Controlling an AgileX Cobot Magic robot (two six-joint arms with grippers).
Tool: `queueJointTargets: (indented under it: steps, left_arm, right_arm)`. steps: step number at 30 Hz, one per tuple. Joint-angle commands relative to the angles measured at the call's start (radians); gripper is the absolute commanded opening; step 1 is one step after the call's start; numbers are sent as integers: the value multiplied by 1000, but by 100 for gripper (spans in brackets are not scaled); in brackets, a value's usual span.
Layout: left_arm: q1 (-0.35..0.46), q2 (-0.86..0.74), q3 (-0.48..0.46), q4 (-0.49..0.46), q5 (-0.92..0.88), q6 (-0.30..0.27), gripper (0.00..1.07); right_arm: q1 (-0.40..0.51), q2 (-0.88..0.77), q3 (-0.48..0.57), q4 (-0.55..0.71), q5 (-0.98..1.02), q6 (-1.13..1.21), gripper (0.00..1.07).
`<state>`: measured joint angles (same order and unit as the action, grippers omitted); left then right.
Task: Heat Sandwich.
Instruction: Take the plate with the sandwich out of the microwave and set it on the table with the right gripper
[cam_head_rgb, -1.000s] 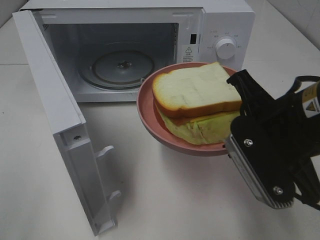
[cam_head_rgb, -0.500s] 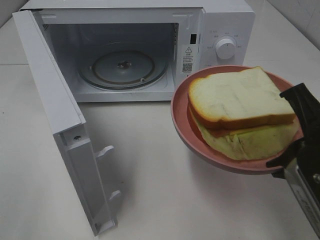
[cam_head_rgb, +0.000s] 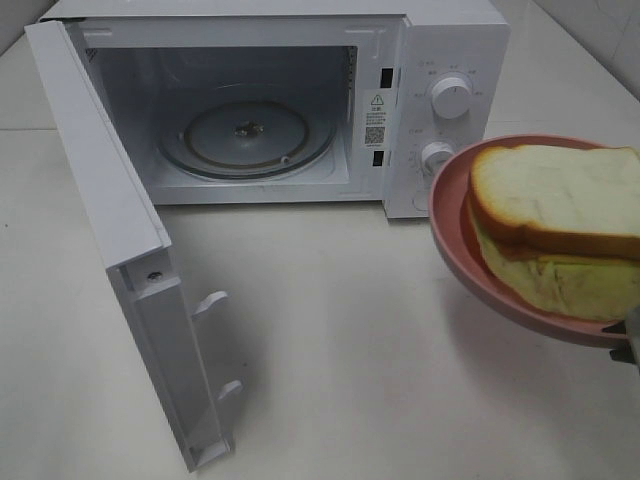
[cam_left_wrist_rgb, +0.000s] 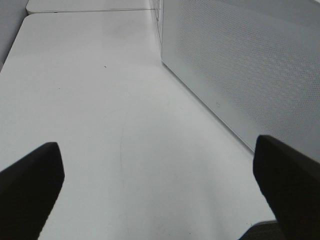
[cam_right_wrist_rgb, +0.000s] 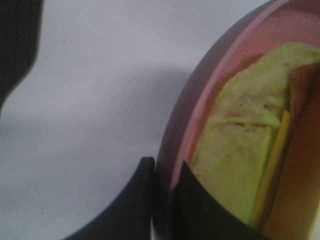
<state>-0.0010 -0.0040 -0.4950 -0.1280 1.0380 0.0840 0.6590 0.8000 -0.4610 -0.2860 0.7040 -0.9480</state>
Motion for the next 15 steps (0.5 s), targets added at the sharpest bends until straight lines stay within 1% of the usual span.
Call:
queueJointTargets:
  steps: [1, 3, 4, 6, 7, 11, 12, 14, 15]
  left_arm:
    - [2, -29, 3, -4, -2, -7, 98]
    - [2, -29, 3, -4, -2, -7, 98]
    - [2, -29, 3, -4, -2, -7, 98]
    - [2, -29, 3, -4, -2, -7, 98]
    - [2, -29, 3, -4, -2, -7, 98]
    - [2, -29, 3, -4, -2, -7, 98]
    - [2, -29, 3, -4, -2, -7, 98]
    - [2, -29, 3, -4, -2, -7, 98]
    - [2, -29, 3, -4, -2, -7, 98]
  right_arm:
    - [-1, -8, 1, -116, 5, 164, 0]
    - [-1, -8, 1, -134, 12, 203, 0]
    - [-1, -8, 1, -173, 34, 272, 0]
    - [-1, -8, 1, -204, 55, 328, 0]
    - [-1, -8, 1, -204, 55, 328, 0]
    - [-1, 1, 1, -280, 112, 503, 0]
    - [-1, 1, 1, -280, 112, 503, 0]
    - [-1, 12, 1, -308, 128, 579, 0]
    - [-1, 25, 1, -333, 137, 647, 0]
